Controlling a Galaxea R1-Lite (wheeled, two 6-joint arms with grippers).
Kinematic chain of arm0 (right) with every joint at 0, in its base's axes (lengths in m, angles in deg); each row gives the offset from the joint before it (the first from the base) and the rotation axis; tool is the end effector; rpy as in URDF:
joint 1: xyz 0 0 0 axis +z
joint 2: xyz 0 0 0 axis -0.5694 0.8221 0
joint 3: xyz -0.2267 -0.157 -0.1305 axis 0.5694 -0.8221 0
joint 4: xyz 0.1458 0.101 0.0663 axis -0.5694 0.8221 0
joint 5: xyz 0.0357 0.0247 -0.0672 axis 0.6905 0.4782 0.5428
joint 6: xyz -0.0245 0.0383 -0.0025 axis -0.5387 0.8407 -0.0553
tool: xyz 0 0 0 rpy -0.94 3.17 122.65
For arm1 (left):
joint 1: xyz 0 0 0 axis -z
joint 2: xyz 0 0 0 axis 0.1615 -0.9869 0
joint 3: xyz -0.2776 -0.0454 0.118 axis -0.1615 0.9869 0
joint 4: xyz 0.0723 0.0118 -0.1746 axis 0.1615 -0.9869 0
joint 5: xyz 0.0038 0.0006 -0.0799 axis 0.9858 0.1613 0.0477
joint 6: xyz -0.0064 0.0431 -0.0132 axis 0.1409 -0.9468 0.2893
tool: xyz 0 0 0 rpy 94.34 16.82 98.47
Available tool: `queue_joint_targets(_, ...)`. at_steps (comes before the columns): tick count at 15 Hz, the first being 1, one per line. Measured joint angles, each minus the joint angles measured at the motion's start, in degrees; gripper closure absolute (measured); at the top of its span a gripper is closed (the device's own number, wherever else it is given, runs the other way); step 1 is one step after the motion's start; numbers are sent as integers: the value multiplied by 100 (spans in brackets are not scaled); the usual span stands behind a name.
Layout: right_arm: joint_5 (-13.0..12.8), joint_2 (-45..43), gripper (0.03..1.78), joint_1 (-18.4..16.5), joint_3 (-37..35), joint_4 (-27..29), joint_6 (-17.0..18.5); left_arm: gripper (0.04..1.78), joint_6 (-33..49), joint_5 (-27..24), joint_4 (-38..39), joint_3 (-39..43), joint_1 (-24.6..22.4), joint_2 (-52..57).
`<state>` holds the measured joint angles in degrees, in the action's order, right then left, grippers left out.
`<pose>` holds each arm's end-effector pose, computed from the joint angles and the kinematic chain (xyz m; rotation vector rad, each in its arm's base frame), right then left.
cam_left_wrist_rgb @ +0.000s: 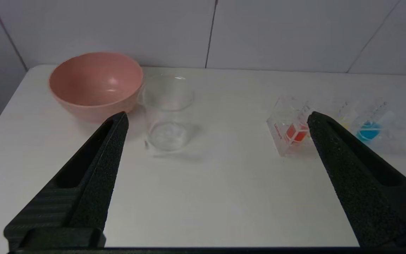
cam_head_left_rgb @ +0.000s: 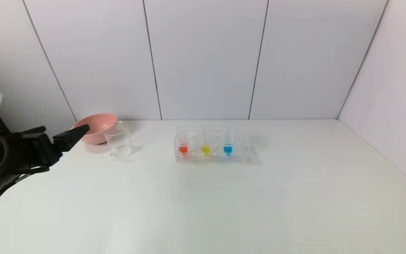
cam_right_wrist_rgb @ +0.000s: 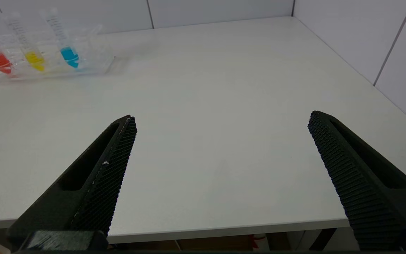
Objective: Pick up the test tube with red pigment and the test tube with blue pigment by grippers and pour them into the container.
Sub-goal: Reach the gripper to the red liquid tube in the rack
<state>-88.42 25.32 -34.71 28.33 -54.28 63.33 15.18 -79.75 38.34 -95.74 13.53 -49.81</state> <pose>-0.0059 -0.0017 0.0759 0.0929 -0.0047 -0.0383 0.2091 -0.0208 0.2157 -0.1400 0.0655 -0.1850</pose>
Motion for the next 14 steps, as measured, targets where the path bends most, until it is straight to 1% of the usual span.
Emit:
queue_joint_targets(1, 0, 0, 4, 0, 0, 0, 0, 5, 4, -254, -73, -177, 149, -289)
queue_joint_targets(2, 0, 0, 4, 0, 0, 0, 0, 5, 17, -352, -266, -347, 347, -516)
queue_joint_targets(4, 2, 0, 4, 0, 0, 0, 2, 5, 56, -350, -729, -722, 901, -926)
queue_joint_targets(6, 0, 0, 4, 0, 0, 0, 0, 5, 129, -177, -990, -1056, 1507, -1313)
queue_joint_targets(8, 0, 0, 4, 0, 0, 0, 2, 5, 163, 361, -1015, -1392, 2138, -1768)
queue_joint_targets(9, 0, 0, 4, 0, 0, 0, 0, 5, 172, 744, -1012, -1565, 2420, -2002)
queue_joint_targets(10, 0, 0, 4, 0, 0, 0, 0, 5, 193, 1240, -998, -1764, 2700, -2247)
queue_joint_targets(14, 0, 0, 4, 0, 0, 0, 0, 5, 625, 2829, -987, -2395, 3357, -3076)
